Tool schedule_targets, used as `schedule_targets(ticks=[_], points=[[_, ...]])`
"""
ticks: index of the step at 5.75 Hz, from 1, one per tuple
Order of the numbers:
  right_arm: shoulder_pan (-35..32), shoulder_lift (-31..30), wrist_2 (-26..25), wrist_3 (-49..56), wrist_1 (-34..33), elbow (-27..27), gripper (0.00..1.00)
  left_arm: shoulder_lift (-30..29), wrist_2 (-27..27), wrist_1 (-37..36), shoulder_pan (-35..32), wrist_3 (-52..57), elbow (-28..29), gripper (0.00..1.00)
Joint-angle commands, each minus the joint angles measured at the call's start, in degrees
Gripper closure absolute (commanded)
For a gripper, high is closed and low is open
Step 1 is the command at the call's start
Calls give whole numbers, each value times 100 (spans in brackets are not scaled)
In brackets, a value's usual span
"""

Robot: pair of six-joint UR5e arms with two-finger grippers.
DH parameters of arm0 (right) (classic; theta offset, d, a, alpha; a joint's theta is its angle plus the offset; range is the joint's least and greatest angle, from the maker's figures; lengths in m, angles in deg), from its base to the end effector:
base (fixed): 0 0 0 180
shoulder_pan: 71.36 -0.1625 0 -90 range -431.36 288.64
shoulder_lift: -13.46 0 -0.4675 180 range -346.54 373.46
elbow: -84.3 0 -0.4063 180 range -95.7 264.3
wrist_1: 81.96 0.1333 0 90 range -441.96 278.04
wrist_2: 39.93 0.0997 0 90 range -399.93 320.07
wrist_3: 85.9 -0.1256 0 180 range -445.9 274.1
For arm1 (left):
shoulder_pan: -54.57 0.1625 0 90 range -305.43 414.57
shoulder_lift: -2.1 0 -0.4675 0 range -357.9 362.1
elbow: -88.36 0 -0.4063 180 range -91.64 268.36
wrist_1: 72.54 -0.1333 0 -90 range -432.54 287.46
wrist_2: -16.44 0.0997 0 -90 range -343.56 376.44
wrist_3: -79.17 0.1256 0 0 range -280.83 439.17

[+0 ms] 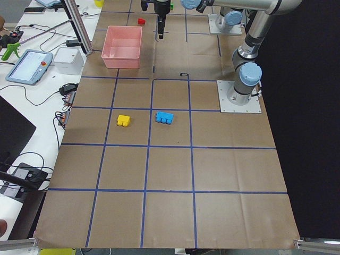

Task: Put all blocks into box

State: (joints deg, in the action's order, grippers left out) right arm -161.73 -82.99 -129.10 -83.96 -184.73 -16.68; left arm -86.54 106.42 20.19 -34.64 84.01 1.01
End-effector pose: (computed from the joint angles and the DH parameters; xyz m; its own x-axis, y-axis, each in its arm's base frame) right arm 0.1381 -0.4683 0.4849 -0.9991 -0.0420 -0.0095 -0.0402 0.9888 -0.1437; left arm -0.1265 -0.4985 0.5349 -0.9975 0.0706 -0.0015 0.0706 0.9973 -0.0223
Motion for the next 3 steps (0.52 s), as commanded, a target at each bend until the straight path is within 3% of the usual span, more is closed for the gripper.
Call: schedule_targets(ticks=[1,3], points=[[2,-6,-5,-9,-6,0,0,5,2,0,0,0,-9,1],[2,-6,-13,-9,-6,-18,0,5,46,-35,104,305,-18,1]])
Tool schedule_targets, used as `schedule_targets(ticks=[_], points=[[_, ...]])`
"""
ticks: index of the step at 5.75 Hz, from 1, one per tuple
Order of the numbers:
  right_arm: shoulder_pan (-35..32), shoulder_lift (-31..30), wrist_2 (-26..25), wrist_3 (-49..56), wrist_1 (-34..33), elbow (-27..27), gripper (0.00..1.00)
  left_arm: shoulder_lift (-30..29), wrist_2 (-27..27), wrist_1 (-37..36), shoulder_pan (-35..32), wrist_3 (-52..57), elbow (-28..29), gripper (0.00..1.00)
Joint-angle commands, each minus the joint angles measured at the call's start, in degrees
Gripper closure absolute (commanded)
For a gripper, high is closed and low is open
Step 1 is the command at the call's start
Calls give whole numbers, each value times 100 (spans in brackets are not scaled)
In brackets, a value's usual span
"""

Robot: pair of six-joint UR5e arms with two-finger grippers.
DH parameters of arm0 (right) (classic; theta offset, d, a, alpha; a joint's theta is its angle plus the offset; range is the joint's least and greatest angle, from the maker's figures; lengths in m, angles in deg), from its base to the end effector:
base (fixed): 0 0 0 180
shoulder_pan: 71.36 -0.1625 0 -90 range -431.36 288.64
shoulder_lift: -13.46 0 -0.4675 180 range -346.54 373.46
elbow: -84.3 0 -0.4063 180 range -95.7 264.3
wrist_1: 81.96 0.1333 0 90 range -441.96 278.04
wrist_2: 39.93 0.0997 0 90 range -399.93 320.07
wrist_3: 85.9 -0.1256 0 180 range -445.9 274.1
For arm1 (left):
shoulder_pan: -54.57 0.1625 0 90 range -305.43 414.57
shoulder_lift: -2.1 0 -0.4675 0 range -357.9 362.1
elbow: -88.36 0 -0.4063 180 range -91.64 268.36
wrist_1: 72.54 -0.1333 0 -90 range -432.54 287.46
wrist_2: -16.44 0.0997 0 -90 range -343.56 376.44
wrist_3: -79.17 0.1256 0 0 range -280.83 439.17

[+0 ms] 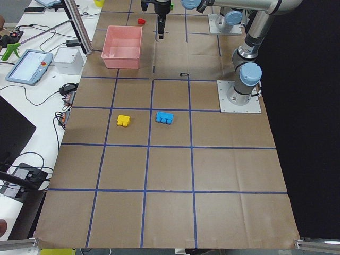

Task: Put all blocks into box

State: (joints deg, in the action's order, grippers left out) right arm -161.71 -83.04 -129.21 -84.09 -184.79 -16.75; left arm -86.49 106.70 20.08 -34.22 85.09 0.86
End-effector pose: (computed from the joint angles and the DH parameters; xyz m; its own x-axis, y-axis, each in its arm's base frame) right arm 0.1377 -0.4680 0.4848 -0.9992 -0.0392 -0.0079 -0.0376 0.9888 -0.1443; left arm -0.1222 -0.4990 0.5342 -0.9966 0.0820 -0.0068 0.0821 0.9964 -0.0219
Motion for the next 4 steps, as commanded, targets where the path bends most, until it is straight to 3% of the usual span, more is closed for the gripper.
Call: schedule_targets(ticks=[1,3,4], points=[[17,8,-2,21,0,-19,0,0,0,-24,490,417,-12,1],[453,0,-46,361,-9,-10,0,36,-9,-24,1875,2009,-12,1],[1214,-52,58,790,43,42,0,-17,-17,-15,2640,2819,-12,1]])
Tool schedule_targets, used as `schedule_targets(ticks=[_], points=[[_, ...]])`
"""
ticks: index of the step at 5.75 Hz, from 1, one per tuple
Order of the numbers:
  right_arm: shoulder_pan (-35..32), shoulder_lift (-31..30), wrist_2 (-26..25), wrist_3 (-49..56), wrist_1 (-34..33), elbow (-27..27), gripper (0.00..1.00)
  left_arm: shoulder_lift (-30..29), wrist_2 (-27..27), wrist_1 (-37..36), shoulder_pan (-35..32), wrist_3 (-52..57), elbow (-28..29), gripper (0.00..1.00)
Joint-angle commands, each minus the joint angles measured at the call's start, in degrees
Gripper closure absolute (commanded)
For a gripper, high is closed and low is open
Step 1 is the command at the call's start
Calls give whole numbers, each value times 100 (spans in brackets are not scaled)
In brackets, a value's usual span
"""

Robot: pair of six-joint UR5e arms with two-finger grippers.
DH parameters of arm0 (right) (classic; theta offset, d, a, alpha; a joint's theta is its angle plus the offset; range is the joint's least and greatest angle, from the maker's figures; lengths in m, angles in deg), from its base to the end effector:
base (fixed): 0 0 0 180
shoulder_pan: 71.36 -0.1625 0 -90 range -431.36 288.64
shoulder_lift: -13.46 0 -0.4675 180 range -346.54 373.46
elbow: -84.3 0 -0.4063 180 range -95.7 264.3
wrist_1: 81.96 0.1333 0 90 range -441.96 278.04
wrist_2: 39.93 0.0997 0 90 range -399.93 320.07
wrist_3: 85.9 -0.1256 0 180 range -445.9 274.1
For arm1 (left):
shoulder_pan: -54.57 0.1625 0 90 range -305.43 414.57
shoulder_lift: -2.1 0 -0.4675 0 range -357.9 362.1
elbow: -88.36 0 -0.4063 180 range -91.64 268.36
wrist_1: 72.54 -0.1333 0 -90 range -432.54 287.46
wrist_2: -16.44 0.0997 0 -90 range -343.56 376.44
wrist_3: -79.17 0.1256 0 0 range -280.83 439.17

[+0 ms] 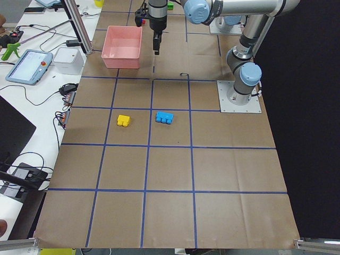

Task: Put all blocks into box

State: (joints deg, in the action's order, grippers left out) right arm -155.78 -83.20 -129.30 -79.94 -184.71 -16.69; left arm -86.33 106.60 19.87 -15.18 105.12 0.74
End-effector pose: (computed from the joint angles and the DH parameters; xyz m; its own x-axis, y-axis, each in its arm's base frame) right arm 0.0885 -0.4788 0.4865 -1.0000 -0.0071 0.0044 -0.0077 0.9891 -0.1468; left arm 0.0468 -0.5110 0.5349 -0.9950 0.0991 -0.0143 0.0994 0.9948 -0.0229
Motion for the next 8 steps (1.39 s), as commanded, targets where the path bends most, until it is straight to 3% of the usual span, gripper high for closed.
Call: schedule_targets(ticks=[1,3,4,6,7,8], points=[[1125,-37,94,1102,19,45,0,-86,-15,23,1370,1860,-87,1],[1533,16,42,1689,-86,-26,0,-165,-68,-177,1684,2318,-525,1],[1586,25,7,1724,-78,-60,0,-418,-199,-649,1675,2318,-806,1],[2084,575,33,2344,-95,-96,0,-919,-200,-1004,1501,2266,-922,1],[2349,726,16,2601,-374,-96,0,-1200,-200,-1388,1404,2231,-966,1],[2517,1119,-28,2926,-1342,-113,0,-1498,-200,-1600,1368,2170,-1010,1]])
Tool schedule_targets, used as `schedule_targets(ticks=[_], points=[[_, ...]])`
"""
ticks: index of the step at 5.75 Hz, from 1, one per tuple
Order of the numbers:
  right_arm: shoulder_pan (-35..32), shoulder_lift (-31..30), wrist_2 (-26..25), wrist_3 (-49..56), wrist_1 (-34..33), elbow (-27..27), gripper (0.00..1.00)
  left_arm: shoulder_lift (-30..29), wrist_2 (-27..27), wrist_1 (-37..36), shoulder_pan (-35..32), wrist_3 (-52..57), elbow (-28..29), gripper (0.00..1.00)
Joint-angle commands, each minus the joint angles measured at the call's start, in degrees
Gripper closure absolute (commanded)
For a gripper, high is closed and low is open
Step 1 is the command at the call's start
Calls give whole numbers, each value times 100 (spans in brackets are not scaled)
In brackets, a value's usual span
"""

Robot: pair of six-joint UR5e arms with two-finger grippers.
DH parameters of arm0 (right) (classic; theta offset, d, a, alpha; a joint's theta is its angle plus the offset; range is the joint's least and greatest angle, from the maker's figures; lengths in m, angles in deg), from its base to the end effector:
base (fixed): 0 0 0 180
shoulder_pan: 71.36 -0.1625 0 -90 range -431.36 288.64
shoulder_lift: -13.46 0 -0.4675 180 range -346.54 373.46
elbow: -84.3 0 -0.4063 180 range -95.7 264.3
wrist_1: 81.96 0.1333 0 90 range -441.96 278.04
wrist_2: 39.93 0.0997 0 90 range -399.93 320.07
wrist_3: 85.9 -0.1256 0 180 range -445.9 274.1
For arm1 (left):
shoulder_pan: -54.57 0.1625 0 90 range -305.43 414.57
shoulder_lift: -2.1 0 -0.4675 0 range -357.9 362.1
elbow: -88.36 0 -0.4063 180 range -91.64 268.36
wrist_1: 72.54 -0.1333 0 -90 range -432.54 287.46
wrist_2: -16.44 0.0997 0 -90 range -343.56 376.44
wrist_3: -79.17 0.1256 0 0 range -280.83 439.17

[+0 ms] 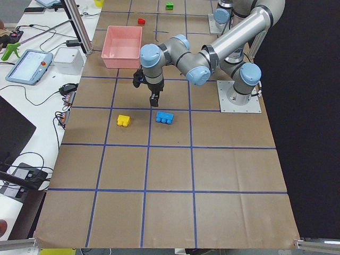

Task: Put all blocks into box

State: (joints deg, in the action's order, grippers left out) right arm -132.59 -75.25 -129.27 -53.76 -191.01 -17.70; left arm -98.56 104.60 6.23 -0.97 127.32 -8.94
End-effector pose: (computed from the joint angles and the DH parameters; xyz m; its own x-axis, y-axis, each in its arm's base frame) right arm -0.1311 -0.5187 0.4215 -0.9974 -0.0573 0.0437 -0.0611 0.9940 -0.0911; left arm 0.2021 -0.5372 0.3603 -0.9670 0.2306 0.1086 0.2374 0.9699 0.0544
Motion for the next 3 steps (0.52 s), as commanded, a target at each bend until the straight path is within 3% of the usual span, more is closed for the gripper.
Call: schedule_targets(ticks=[1,2,3], points=[[522,859,20,302,-887,-21,0,-374,0,-604,-54,-51,-339,3],[568,1255,4,328,-1202,-73,0,-323,26,-1521,-45,-51,-1046,3],[578,1372,-14,372,-1745,-509,0,-357,44,-2279,-45,-34,-1610,2]])
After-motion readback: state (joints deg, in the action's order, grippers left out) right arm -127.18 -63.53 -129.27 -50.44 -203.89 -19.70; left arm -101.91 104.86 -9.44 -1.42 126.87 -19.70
